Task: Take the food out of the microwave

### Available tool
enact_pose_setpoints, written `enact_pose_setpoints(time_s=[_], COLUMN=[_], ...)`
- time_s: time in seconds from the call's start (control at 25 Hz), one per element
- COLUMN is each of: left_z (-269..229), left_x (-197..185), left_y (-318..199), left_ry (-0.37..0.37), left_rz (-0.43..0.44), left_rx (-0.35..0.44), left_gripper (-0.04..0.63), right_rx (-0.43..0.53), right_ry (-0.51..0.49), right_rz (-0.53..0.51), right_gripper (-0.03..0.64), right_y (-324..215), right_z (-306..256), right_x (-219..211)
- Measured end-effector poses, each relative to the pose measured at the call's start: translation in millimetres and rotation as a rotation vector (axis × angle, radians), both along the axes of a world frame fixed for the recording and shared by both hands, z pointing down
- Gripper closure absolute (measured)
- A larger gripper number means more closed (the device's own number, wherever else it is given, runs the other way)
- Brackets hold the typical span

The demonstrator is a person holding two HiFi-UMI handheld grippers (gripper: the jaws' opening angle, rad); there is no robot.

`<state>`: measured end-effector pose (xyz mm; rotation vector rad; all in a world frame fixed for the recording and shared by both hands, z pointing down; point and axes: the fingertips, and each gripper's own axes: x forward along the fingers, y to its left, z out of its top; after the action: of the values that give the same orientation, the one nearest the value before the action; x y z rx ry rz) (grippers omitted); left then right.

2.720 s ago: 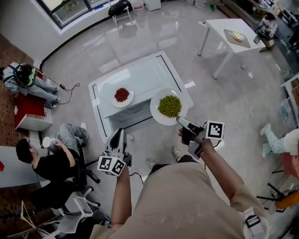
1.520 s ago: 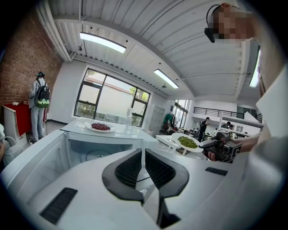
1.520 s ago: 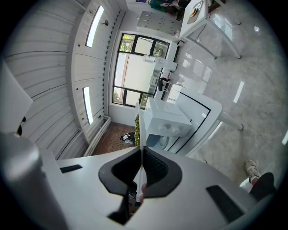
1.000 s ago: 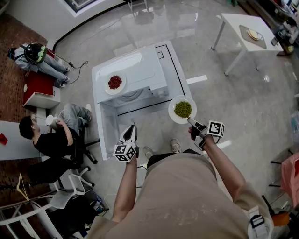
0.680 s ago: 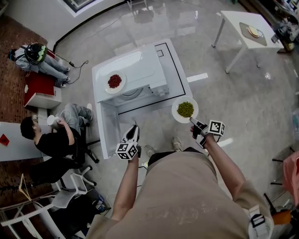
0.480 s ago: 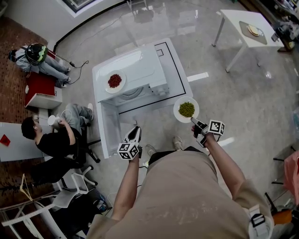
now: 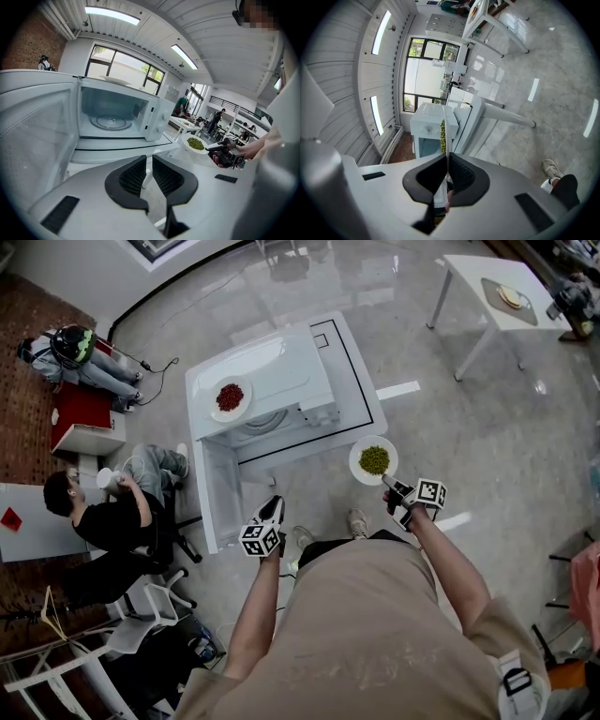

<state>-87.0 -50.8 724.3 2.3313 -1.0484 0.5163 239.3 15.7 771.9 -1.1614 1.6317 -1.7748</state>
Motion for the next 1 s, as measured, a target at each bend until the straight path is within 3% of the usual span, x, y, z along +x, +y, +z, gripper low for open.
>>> enact_pose_setpoints(time_s=[0.2,1.0], left_z=[0.0,-16.9], left_x=[-4.3,0.2], left_y=[3.9,3.6], left_ry=[-0.007,0.03], left_rz=[-0.006,-0.028], left_rx=[-0.007,0.019], left_gripper=[0.568,0.568], right_rx=[-0.029,0.053], right_ry=[0.09,0.051], right_rz=[-0.004,-0.009], right_gripper=[0.6,0.6], right_y=[5.5,-5.8], right_z=[16.6,-22.7], right_x=[1.7,-18.8])
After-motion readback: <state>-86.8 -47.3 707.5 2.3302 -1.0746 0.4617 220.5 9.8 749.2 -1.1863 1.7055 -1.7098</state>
